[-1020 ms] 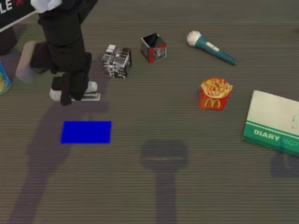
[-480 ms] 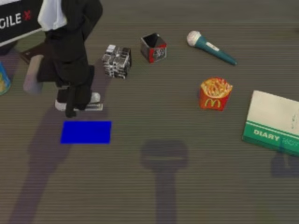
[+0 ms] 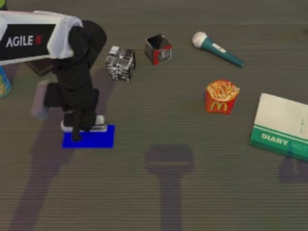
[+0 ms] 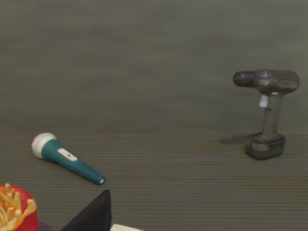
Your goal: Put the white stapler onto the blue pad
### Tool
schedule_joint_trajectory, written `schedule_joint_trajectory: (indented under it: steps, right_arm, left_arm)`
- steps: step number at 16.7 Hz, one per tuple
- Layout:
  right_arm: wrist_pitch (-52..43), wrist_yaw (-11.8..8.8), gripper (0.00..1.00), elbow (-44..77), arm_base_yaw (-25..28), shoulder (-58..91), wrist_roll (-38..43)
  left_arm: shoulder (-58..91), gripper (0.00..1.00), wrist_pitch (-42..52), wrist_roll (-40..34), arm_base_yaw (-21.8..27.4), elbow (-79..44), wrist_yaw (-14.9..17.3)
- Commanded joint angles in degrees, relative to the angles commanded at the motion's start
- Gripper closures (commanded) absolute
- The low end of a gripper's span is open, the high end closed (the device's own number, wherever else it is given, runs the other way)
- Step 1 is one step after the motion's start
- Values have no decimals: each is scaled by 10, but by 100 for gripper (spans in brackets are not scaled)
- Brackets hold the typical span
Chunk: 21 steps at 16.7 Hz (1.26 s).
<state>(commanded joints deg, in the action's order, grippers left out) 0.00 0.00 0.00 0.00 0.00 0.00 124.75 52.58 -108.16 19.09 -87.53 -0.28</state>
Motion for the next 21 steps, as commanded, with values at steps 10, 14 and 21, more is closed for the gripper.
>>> schedule_joint_trajectory:
  steps: [10,14,21]
  right_arm:
    - [0,0,0,0,0,0,0]
    - [0,0,0,0,0,0,0]
    - [0,0,0,0,0,0,0]
  left_arm:
    - [0,40,0,0,0,0,0]
    - [0,10,0,0,0,0,0]
    - [0,0,0,0,0,0,0]
